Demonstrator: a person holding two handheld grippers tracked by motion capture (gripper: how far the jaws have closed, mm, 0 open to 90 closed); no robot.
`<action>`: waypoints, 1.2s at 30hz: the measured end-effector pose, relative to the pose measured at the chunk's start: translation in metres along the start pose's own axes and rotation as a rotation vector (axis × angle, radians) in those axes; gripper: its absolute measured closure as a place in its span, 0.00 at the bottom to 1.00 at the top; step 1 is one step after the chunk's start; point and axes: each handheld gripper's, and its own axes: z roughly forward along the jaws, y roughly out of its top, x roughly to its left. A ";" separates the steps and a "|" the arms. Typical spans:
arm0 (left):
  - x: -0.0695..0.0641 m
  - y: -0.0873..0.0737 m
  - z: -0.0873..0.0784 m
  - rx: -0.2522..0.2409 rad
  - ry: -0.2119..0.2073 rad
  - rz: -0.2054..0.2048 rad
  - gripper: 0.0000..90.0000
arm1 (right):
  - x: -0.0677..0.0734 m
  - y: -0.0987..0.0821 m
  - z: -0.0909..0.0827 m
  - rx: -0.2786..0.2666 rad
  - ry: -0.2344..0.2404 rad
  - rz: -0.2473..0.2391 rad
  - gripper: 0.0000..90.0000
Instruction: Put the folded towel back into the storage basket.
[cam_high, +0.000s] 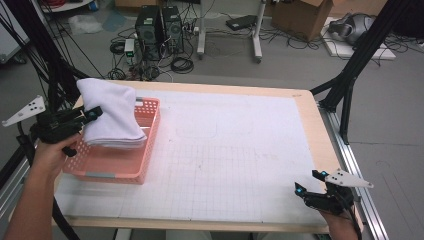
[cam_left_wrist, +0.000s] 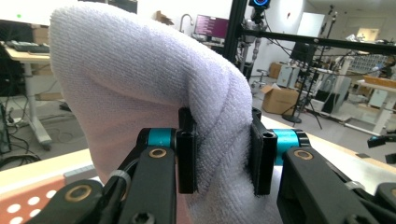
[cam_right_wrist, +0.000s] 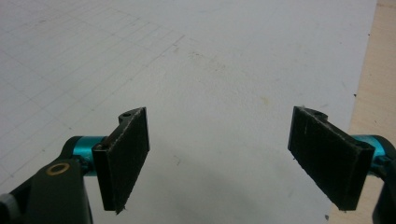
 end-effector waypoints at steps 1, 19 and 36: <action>-0.001 -0.004 0.002 0.010 -0.008 0.009 0.77 | -0.001 0.000 -0.001 -0.001 -0.001 -0.002 0.22; 0.010 -0.029 0.004 0.020 0.000 -0.036 0.77 | 0.002 -0.001 0.002 0.010 0.007 -0.012 0.22; 0.011 -0.030 -0.001 0.084 -0.007 -0.031 0.76 | 0.004 -0.001 0.001 0.011 0.005 -0.017 0.22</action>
